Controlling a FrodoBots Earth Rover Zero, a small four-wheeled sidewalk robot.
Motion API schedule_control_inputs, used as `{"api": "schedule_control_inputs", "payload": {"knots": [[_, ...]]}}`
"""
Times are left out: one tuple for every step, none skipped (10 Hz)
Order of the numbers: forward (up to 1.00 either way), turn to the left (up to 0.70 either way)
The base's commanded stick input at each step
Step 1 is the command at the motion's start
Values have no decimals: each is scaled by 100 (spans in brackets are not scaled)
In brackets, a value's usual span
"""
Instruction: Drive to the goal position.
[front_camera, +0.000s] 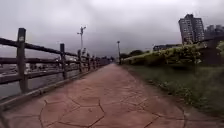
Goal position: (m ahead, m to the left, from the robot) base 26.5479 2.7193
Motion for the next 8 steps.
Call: {"api": "schedule_control_inputs", "payload": {"knots": [[100, 0], [100, 0], [100, 0], [100, 0], [100, 0], [100, 0], [100, 0], [100, 0]]}}
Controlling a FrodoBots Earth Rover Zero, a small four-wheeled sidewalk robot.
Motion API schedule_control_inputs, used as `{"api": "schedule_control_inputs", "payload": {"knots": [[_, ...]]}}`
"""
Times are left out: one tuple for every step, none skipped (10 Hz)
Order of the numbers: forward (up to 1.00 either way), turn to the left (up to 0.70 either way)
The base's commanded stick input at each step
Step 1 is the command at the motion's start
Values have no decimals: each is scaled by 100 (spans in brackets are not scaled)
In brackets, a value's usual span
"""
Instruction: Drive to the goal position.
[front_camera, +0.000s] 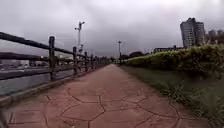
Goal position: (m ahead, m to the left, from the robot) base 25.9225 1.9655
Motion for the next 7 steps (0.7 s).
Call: {"api": "schedule_control_inputs", "payload": {"knots": [[100, 0], [100, 0], [100, 0], [100, 0], [100, 0], [100, 0], [100, 0]]}}
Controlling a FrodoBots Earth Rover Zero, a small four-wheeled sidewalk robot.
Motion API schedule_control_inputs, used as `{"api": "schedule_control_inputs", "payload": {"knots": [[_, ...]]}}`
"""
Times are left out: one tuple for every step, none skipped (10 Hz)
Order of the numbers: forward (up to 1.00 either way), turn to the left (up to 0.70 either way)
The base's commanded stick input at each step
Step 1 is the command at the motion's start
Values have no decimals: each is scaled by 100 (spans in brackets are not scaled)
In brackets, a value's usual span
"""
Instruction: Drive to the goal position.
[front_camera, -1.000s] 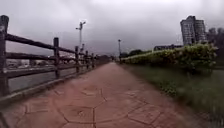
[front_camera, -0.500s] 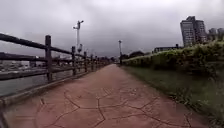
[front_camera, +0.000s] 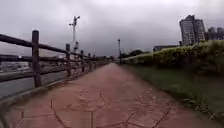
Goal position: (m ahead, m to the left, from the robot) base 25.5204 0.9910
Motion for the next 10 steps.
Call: {"api": "schedule_control_inputs", "payload": {"knots": [[100, 0], [100, 0], [100, 0], [100, 0], [100, 0], [100, 0], [100, 0], [100, 0], [100, 0], [100, 0]]}}
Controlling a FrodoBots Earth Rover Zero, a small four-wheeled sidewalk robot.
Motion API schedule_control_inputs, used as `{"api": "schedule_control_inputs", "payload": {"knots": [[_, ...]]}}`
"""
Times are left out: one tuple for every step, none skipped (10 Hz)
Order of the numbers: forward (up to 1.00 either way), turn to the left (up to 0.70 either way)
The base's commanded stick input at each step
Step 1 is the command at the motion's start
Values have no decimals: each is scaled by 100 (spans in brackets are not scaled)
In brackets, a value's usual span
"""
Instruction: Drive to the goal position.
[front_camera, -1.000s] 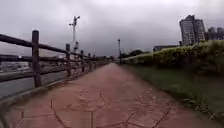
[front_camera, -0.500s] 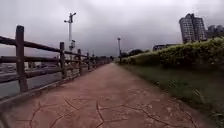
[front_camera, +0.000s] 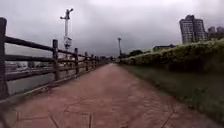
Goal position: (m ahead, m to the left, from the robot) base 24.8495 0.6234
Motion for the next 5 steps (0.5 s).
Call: {"api": "schedule_control_inputs", "payload": {"knots": [[100, 0], [100, 0], [100, 0], [100, 0], [100, 0]]}}
